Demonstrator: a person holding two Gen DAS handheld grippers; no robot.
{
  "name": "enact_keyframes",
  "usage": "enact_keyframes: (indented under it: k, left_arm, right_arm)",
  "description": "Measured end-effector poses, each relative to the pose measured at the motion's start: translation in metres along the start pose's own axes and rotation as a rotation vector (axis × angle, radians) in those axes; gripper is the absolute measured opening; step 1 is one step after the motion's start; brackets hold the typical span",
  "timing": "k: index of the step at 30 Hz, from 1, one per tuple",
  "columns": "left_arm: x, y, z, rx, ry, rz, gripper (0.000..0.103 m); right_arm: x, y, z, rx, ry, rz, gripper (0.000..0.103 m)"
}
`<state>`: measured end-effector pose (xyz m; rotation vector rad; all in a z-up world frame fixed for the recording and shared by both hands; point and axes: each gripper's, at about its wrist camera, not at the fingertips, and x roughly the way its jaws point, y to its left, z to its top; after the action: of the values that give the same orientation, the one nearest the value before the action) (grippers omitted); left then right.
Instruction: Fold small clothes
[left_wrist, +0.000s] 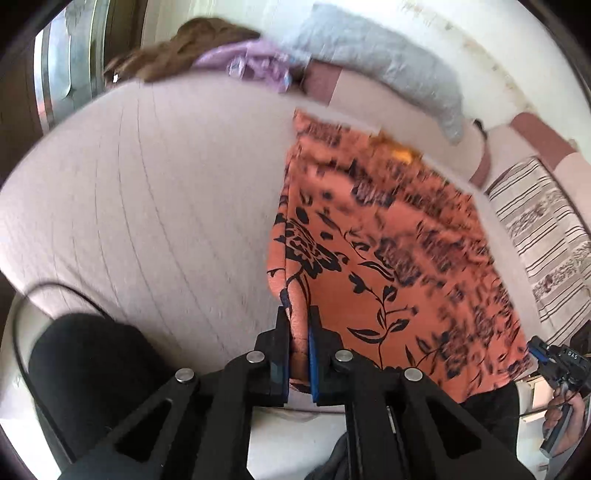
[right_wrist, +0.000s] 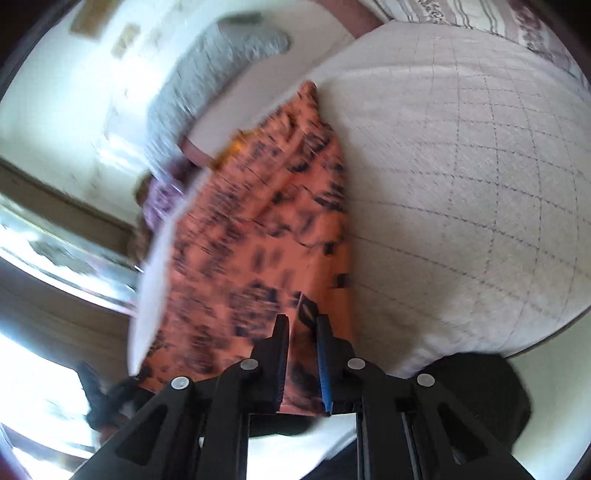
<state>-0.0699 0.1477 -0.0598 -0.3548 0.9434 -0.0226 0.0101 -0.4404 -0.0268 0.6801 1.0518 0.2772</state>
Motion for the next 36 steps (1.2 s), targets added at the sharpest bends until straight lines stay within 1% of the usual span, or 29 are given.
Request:
enact_keyframes:
  k: [1, 2, 4, 5, 6, 7, 8, 10, 12, 15, 17, 19, 20, 22, 24, 25, 26, 27, 28, 29, 30, 31, 32, 35, 36]
  left_arm:
    - [0.003, 0.001, 0.002, -0.003, 0.014, -0.005, 0.009]
    - [0.009, 0.002, 0.002, -0.009, 0.028, 0.002, 0.009]
    - [0.023, 0.005, 0.000, -0.015, 0.076, 0.019, 0.011]
    - [0.031, 0.006, -0.003, -0.017, 0.101, 0.034, 0.018]
    - [0.035, 0.006, -0.006, -0.022, 0.112, 0.045, 0.025]
    - [0.040, 0.008, -0.009, -0.031, 0.120, 0.053, 0.042]
    - [0.041, 0.008, -0.014, -0.036, 0.119, 0.054, 0.054]
    - [0.043, 0.009, -0.016, -0.042, 0.114, 0.056, 0.055]
    - [0.047, 0.008, -0.016, -0.028, 0.125, 0.061, 0.055]
    - [0.049, 0.010, -0.017, -0.030, 0.133, 0.082, 0.055]
    - [0.050, 0.011, -0.016, -0.037, 0.140, 0.084, 0.055]
    - [0.050, 0.011, -0.016, -0.031, 0.142, 0.100, 0.055]
    - [0.050, 0.010, -0.016, -0.026, 0.143, 0.104, 0.055]
    - [0.051, 0.008, -0.015, -0.017, 0.143, 0.116, 0.055]
    - [0.052, 0.008, -0.016, -0.015, 0.140, 0.123, 0.055]
    - [0.052, 0.008, -0.016, -0.015, 0.143, 0.128, 0.055]
    - [0.053, 0.008, -0.016, -0.014, 0.145, 0.130, 0.055]
    - [0.053, 0.007, -0.016, -0.009, 0.145, 0.130, 0.055]
    - [0.052, 0.007, -0.016, -0.009, 0.144, 0.131, 0.055]
    - [0.052, 0.008, -0.016, -0.009, 0.145, 0.132, 0.055]
    - [0.053, 0.007, -0.016, -0.006, 0.145, 0.131, 0.055]
    - [0.052, 0.007, -0.016, -0.003, 0.144, 0.129, 0.055]
    - [0.053, 0.007, -0.015, -0.001, 0.143, 0.129, 0.055]
    - [0.054, 0.007, -0.016, 0.003, 0.142, 0.131, 0.055]
    - [0.054, 0.007, -0.017, 0.005, 0.142, 0.131, 0.055]
  right_arm:
    - [-0.003, 0.000, 0.000, 0.008, -0.010, 0.010, 0.016]
    - [-0.002, -0.003, -0.001, 0.018, -0.007, 0.011, 0.018]
    - [0.005, -0.011, -0.002, 0.051, 0.019, -0.018, 0.020]
    - [0.010, -0.016, -0.004, 0.074, 0.032, -0.053, 0.028]
    - [0.014, -0.018, -0.005, 0.085, 0.039, -0.072, 0.051]
    - [0.017, -0.020, -0.006, 0.092, 0.045, -0.085, 0.068]
    - [0.019, -0.020, -0.008, 0.095, 0.042, -0.086, 0.083]
    - [0.022, -0.019, -0.009, 0.082, 0.043, -0.082, 0.083]
    - [0.028, -0.018, -0.006, 0.071, 0.052, -0.090, 0.083]
    - [0.029, -0.019, -0.003, 0.065, 0.051, -0.099, 0.077]
    - [0.023, -0.015, 0.000, 0.053, 0.023, -0.111, 0.076]
    - [0.004, -0.008, 0.004, 0.010, -0.052, -0.153, 0.077]
    - [-0.001, -0.006, 0.009, -0.016, -0.070, -0.185, 0.077]
    - [0.001, -0.006, 0.015, -0.059, -0.037, -0.232, 0.077]
    - [0.012, -0.010, 0.014, -0.076, 0.030, -0.244, 0.077]
    - [0.016, -0.012, 0.012, -0.085, 0.056, -0.248, 0.077]
    - [0.025, -0.010, 0.006, -0.107, 0.100, -0.239, 0.076]
    - [0.031, -0.006, 0.000, -0.121, 0.118, -0.222, 0.076]
    - [0.033, -0.001, -0.004, -0.134, 0.116, -0.217, 0.076]
    - [0.035, 0.006, -0.010, -0.164, 0.109, -0.219, 0.074]
    - [0.036, 0.010, -0.013, -0.170, 0.112, -0.197, 0.062]
    - [0.037, 0.012, -0.014, -0.160, 0.116, -0.174, 0.055]
    - [0.039, 0.013, -0.015, -0.151, 0.120, -0.164, 0.052]
    - [0.039, 0.009, -0.014, -0.135, 0.110, -0.192, 0.051]
    - [0.037, 0.004, -0.012, -0.110, 0.102, -0.192, 0.053]
